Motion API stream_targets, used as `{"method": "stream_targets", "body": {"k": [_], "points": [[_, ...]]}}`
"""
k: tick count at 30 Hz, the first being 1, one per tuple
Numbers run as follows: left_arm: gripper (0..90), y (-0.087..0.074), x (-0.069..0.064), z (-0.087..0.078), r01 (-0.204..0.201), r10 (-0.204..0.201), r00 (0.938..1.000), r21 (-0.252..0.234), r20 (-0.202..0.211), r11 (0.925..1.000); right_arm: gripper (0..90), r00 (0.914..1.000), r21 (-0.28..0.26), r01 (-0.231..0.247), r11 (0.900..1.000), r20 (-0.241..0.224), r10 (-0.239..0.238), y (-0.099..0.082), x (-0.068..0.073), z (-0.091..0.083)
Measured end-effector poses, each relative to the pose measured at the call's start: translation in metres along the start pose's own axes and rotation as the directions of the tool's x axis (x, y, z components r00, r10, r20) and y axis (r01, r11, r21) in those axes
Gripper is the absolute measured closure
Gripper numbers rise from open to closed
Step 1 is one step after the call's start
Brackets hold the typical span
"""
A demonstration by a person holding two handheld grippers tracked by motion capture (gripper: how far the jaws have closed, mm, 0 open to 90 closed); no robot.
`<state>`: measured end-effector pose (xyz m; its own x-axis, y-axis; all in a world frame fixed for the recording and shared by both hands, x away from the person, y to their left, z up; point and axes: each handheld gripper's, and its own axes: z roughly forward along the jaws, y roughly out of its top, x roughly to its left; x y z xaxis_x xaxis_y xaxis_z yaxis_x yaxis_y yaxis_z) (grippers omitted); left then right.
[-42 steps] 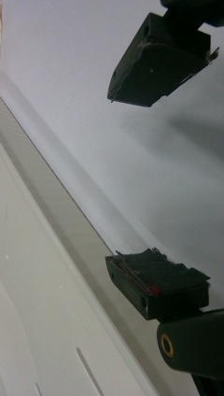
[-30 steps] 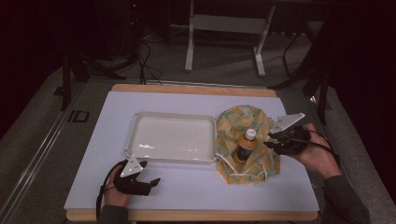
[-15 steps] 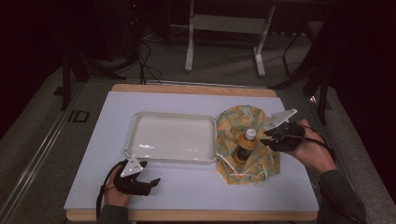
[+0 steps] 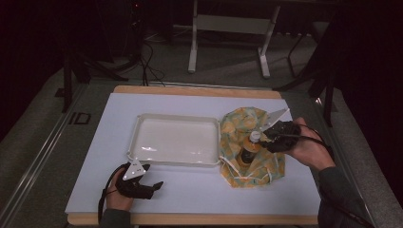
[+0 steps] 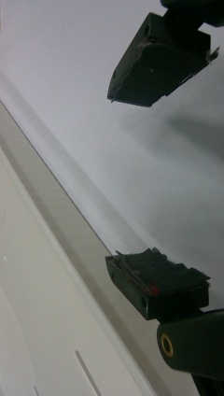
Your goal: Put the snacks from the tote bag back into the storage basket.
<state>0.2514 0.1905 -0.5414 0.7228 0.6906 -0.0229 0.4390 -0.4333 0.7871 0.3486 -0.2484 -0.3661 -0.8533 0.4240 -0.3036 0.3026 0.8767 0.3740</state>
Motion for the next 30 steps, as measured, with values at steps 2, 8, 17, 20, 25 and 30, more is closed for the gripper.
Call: {"method": "stream_targets", "body": {"k": [2,8,17,20,25,30], "points": [[18.0,0.000,0.000,0.000,-0.001,0.001,1.0000,0.001,0.000,1.0000,57.4,1.0000,0.012,0.002,0.9999,0.000,-0.002,0.002,0.000,0.002],[18.0,0.000,0.000,0.000,-0.001,0.001,1.0000,0.003,0.001,1.0000,56.8,0.9999,0.016,0.006,0.9999,-0.015,-0.006,0.005,-0.002,0.006],[18.0,0.000,0.000,0.000,0.000,0.000,1.0000,0.004,0.001,1.0000,55.1,0.9998,0.031,0.014,0.9994,-0.016,-0.013,0.017,-0.004,0.009],[18.0,0.000,0.000,0.000,0.000,0.000,1.0000,0.005,0.001,1.0000,53.8,0.9997,0.037,0.017,0.9992,-0.016,-0.017,0.021,-0.006,0.011],[18.0,0.000,0.000,0.000,-0.001,0.001,1.0000,0.006,0.003,1.0000,52.5,0.9996,0.045,0.003,0.9990,-0.028,-0.002,0.026,-0.009,0.015],[18.0,0.000,0.000,0.001,-0.001,0.001,1.0000,0.008,0.003,1.0000,52.3,0.9987,0.062,-0.006,0.9980,-0.051,0.009,0.031,-0.015,0.018]]}}
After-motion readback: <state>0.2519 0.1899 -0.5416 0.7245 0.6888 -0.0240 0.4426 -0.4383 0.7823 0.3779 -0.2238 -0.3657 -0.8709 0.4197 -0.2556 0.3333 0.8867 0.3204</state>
